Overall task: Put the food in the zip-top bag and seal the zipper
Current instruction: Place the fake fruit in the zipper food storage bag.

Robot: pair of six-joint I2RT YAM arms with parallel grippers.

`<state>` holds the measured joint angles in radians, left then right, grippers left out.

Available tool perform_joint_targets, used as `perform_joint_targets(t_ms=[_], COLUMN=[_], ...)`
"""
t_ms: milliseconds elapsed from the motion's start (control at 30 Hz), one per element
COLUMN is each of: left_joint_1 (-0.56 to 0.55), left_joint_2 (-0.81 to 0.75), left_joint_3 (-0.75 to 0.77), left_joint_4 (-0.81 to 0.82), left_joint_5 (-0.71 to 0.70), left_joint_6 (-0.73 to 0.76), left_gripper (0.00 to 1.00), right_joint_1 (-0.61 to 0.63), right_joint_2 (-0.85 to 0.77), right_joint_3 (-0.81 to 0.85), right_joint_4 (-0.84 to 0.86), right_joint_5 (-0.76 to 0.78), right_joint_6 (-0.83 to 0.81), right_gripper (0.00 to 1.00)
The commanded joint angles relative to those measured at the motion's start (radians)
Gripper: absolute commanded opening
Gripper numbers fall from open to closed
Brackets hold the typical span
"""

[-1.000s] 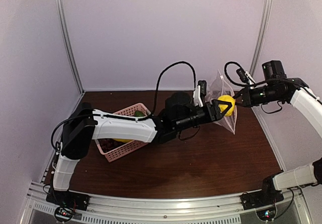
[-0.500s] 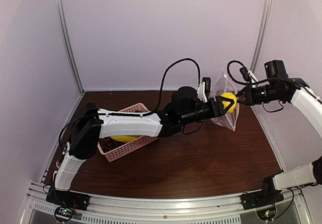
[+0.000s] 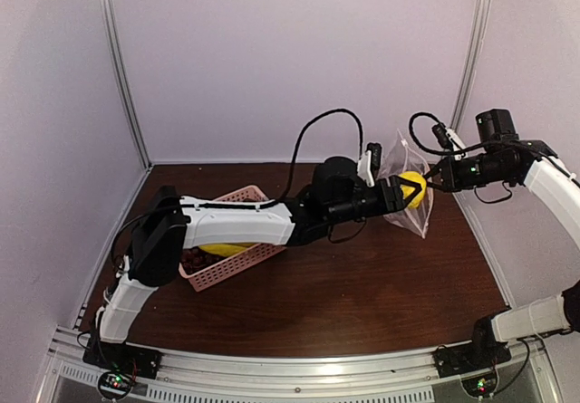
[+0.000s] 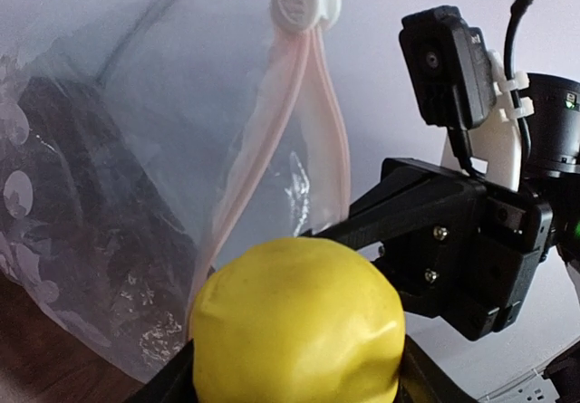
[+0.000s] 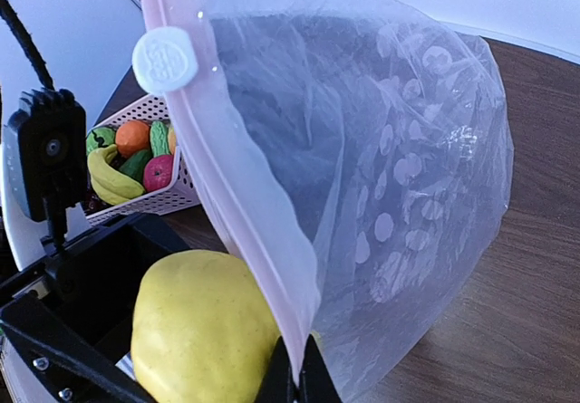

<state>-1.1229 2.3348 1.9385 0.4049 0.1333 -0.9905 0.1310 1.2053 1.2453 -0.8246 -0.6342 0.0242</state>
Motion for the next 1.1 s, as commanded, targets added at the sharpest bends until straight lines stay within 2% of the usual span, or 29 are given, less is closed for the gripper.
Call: perform_joint_targets(t_ms=[0, 167, 300, 400, 433, 533, 667, 833, 967, 1067], left_joint_1=[0.020, 0.021, 0.021, 0.026, 0.027, 0.025, 0.025, 0.024, 0.023, 0.024], left_joint_2=[-0.016, -0.028, -0.004, 0.029, 0.046, 0.079, 0.049, -0.081, -0.197, -0.264], left_joint_3=[-0.105, -0.099, -0.040, 0.026, 0.060, 0.164, 0.168, 0.053, -0.028, -0.056], left_joint_4=[0.012, 0.011, -0.062, -0.060, -0.061, -0.105, -0.182, -0.193, -0.166, -0.165], left_joint_5=[-0.054, -0.042, -0.077, -0.069, -0.053, -0.019, -0.043, -0.053, -0.044, 0.013], left_joint_6=[-0.019, -0.005, -0.003, 0.010, 0.022, 0.061, 0.074, 0.120, 0.197, 0.234], left_gripper=[0.36, 0.36, 0.36, 0.36, 0.39, 0.63, 0.84, 0.97, 0.98, 0.98], right_joint_1=[0.054, 0.053, 0.069, 0.098, 0.102, 0.105, 0.103, 0.077, 0.044, 0.016], right_joint_2=[-0.037, -0.015, 0.000, -0.018, -0.024, -0.031, -0.031, 0.002, 0.034, 0.052], right_joint_3=[0.017, 0.046, 0.052, 0.031, 0.019, 0.016, 0.058, 0.101, 0.120, 0.120], right_joint_4=[-0.012, -0.009, -0.046, -0.050, -0.048, -0.052, -0.054, -0.054, -0.035, -0.019], right_joint_5=[-0.166, -0.077, -0.185, -0.206, -0.214, -0.233, -0.247, -0.215, -0.164, -0.108], right_joint_6=[0.003, -0.007, -0.045, -0.055, -0.053, -0.052, -0.042, -0.037, -0.025, -0.024], right_gripper=[0.00, 0.00, 0.00, 0.00, 0.00, 0.00, 0.00, 0.00, 0.00, 0.00])
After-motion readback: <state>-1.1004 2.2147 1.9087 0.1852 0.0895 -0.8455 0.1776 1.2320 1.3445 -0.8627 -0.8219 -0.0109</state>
